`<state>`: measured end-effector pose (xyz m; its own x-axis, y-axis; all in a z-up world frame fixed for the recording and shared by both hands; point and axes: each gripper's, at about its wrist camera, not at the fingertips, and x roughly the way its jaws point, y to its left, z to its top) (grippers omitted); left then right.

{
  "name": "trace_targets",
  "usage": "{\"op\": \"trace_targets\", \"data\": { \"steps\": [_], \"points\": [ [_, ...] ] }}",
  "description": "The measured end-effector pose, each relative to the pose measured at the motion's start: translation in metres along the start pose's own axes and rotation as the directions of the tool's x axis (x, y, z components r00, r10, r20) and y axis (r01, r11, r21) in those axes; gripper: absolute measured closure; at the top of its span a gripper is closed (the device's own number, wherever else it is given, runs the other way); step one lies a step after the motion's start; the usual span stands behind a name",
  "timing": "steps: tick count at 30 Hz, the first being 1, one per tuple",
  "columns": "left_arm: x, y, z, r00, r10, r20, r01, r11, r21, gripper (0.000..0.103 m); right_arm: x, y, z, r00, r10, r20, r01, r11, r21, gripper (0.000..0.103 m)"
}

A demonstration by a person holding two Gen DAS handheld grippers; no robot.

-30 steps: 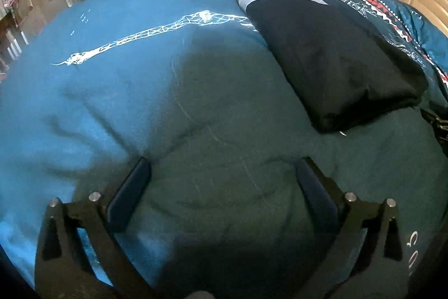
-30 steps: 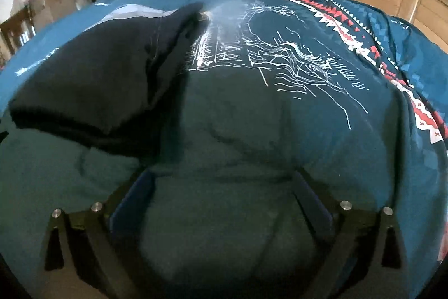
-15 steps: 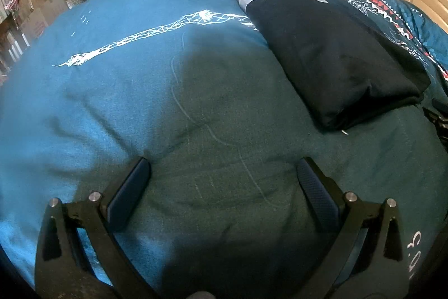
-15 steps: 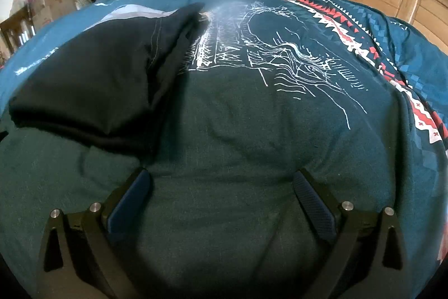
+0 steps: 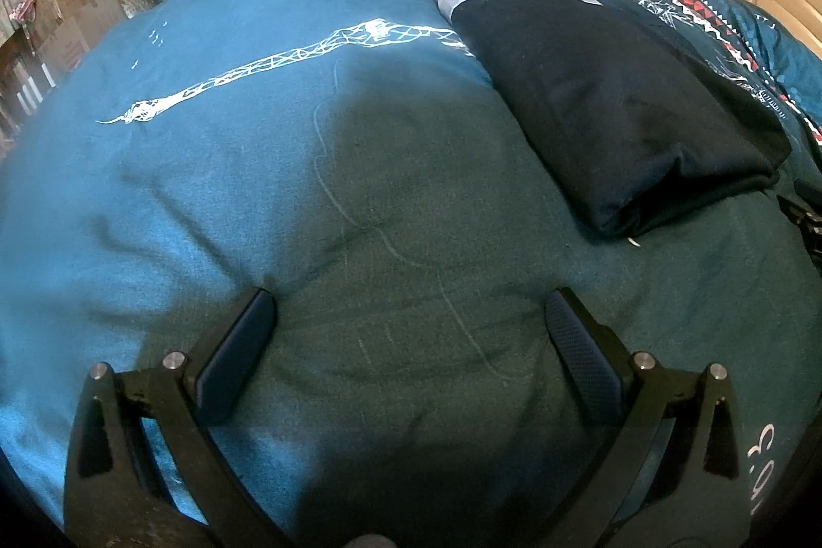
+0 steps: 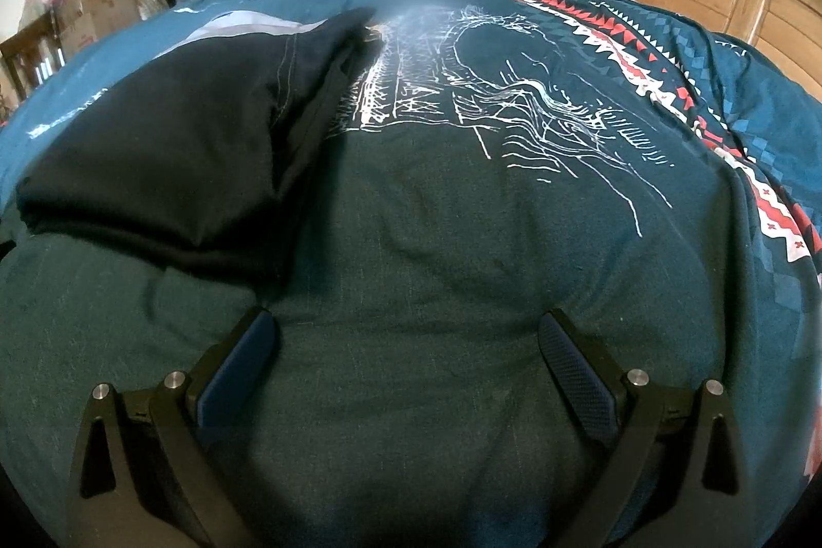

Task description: Fold large clothes

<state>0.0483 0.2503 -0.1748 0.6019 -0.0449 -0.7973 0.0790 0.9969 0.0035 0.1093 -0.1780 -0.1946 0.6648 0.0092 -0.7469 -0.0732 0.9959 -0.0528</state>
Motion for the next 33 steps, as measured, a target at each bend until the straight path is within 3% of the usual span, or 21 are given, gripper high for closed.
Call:
{"op": "trace_targets", "data": {
  "steps": [33],
  "points": [
    [-0.0011,-0.0011,-0.0012,1.0,0.0,0.008,0.0,1.0,-0.003,0.0,0.0001,0.0,-0.0001,1.0,0.0,0.001,0.0,1.0,0.0,0.0]
  ]
}}
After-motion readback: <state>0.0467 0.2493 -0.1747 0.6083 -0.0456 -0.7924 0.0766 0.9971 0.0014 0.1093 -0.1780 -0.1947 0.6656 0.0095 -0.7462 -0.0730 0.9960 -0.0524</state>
